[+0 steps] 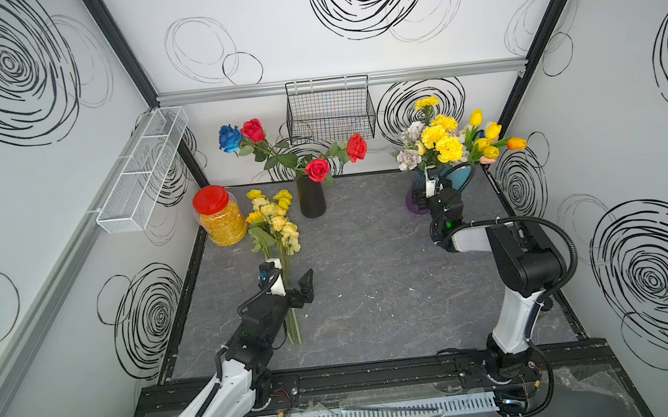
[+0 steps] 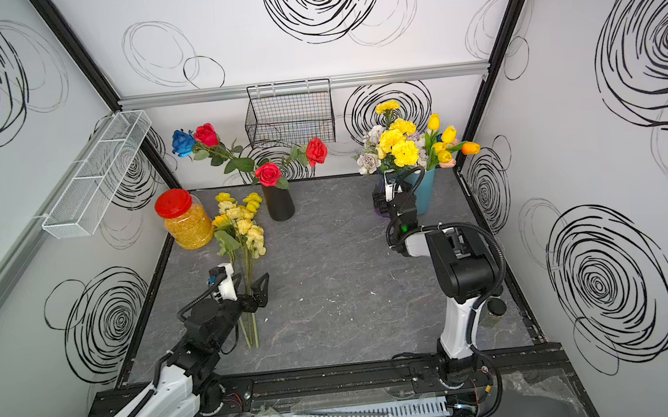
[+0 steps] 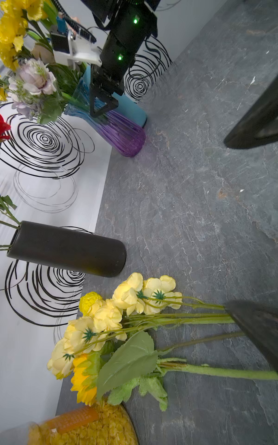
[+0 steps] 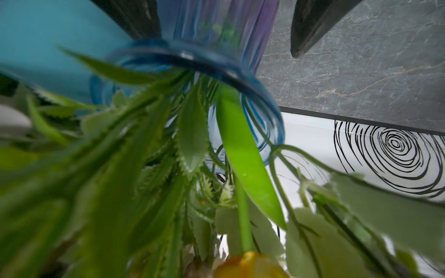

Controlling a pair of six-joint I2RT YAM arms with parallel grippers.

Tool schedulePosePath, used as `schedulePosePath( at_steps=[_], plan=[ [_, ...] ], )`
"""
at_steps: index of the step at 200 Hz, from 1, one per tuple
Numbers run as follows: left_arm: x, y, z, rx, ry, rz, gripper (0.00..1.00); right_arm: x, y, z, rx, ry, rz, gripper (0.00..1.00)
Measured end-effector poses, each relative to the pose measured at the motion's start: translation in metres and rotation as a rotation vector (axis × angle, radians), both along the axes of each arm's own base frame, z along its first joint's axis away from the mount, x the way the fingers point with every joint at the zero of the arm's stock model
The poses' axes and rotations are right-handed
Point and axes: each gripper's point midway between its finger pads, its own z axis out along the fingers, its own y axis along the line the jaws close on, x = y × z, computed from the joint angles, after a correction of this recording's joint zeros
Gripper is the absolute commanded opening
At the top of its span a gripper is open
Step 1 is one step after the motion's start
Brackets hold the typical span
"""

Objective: Pick out yellow flowers from the vase
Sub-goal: Pick up the vase from the center of the board.

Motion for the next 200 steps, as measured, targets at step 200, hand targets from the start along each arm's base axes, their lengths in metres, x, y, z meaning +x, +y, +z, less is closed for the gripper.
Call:
schedulePosePath(
  at_steps=[200],
  plan=[
    [0.000,-0.004,0.003,-0.002,-0.013,-0.023,0.99,0.045,-0.012,0.010,0.051,-0.133,-0.089,0.82]
  ],
)
